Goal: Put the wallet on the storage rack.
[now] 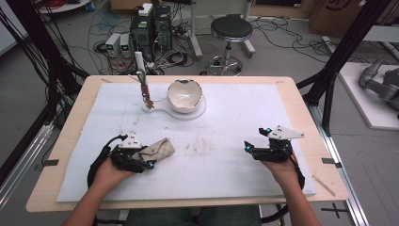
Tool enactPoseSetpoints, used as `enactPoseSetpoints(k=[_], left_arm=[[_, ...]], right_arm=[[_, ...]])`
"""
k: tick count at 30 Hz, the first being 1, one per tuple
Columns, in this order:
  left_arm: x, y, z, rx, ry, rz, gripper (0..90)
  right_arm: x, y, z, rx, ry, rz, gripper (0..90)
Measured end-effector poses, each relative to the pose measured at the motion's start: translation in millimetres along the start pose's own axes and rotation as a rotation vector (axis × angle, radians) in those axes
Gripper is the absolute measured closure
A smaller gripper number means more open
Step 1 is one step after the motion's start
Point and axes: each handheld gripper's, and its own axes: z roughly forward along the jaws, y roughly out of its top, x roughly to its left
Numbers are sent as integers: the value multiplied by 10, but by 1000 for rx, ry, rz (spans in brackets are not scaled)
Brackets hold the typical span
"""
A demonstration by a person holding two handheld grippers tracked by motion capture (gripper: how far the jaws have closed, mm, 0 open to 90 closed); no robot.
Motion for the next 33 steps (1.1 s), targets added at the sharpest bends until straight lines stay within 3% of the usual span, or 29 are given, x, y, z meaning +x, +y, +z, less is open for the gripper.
enactPoseSetpoints(k=[3, 12, 19, 33], left_arm=[[-36, 59, -30, -18, -8, -7, 352], [-102, 326, -193, -96, -3, 44, 355], [39, 664, -267, -128, 28, 48, 357], [264, 1176, -178, -110, 85, 65, 358]], right_arm=[[5, -1, 6, 3, -1, -3, 208], [8, 9, 26, 0, 5, -2, 208], [-8, 12, 34, 2, 5, 6, 208], [-3, 15, 76, 12, 12, 1, 208]])
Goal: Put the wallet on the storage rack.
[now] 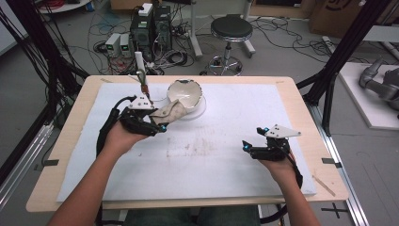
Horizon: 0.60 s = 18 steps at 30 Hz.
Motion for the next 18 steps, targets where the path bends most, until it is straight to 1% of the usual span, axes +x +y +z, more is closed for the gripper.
enactPoseSetpoints(k=[4, 6, 8, 9, 13, 15, 18], left_arm=[[60, 116, 99, 17, 15, 10, 358], [97, 171, 165, 19, 16, 7, 358], [140, 222, 234, 35, 20, 7, 358], [157, 239, 261, 38, 22, 5, 358], [240, 274, 394, 34, 30, -23, 358], [283, 293, 465, 61, 39, -23, 357], [343, 333, 568, 77, 55, -23, 357]], right_arm=[[5, 2, 12, 3, 1, 0, 208], [9, 3, 14, 9, 4, -2, 208], [12, 4, 18, 7, 5, -6, 208], [14, 4, 19, 6, 4, -6, 208], [13, 3, 20, 9, 4, -5, 208], [12, 1, 23, 13, 8, -5, 208], [8, -2, 36, 17, 9, -7, 208]])
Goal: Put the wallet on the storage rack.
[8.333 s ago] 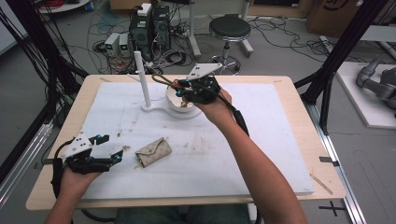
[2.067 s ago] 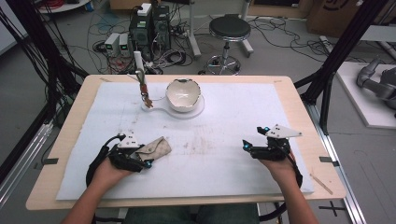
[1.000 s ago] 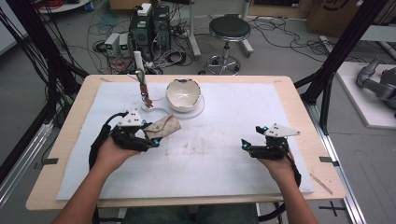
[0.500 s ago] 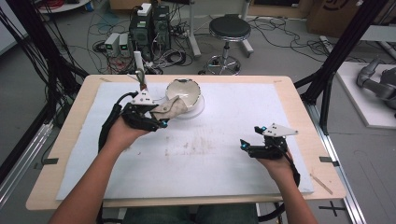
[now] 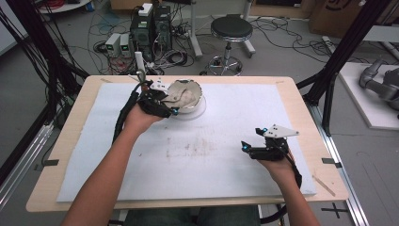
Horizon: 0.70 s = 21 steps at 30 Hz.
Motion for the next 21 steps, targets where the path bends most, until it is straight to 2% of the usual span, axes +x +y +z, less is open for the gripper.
enactPoseSetpoints(k=[3, 9, 14, 21], left_arm=[[45, 32, 99, 13, 5, -6, 357], [130, 98, 264, 56, 21, 12, 356], [177, 122, 383, 93, 25, 1, 356], [183, 185, 484, 95, 26, 14, 353]], right_arm=[[5, -1, 10, 7, 1, 0, 208], [2, -3, 14, 12, 3, 0, 208], [-5, -5, 22, 15, 4, 0, 208], [0, -5, 27, 16, 3, 1, 208]])
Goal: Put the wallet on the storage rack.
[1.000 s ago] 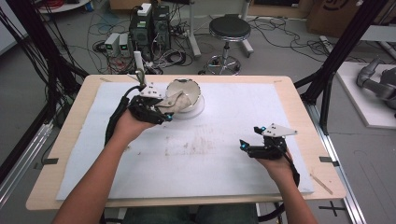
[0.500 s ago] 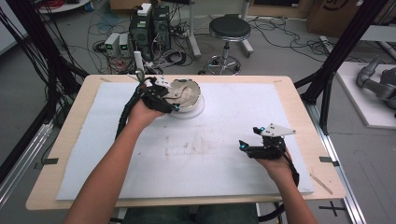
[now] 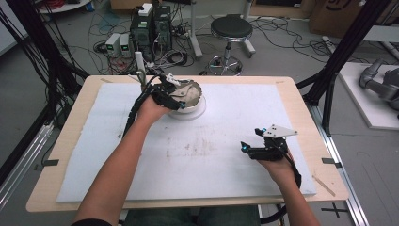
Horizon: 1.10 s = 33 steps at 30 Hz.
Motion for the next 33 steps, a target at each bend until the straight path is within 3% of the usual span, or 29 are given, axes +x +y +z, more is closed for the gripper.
enactPoseSetpoints(k=[9, 14, 19, 24, 33], left_arm=[[-25, 24, 56, -1, 17, 8, 329], [-34, 39, 41, -27, 36, 11, 313], [11, 39, -76, -60, 53, -13, 266], [50, 18, -202, -123, 39, -49, 242], [6, -40, -452, -200, 22, -57, 196]], right_arm=[[-13, -2, -19, -5, 0, 7, 208], [-5, -1, -16, -5, 1, 6, 208], [-11, 0, -17, -8, -2, 6, 208], [-9, 1, -24, -11, -5, 5, 208], [-15, 2, -35, -17, -8, 15, 208]])
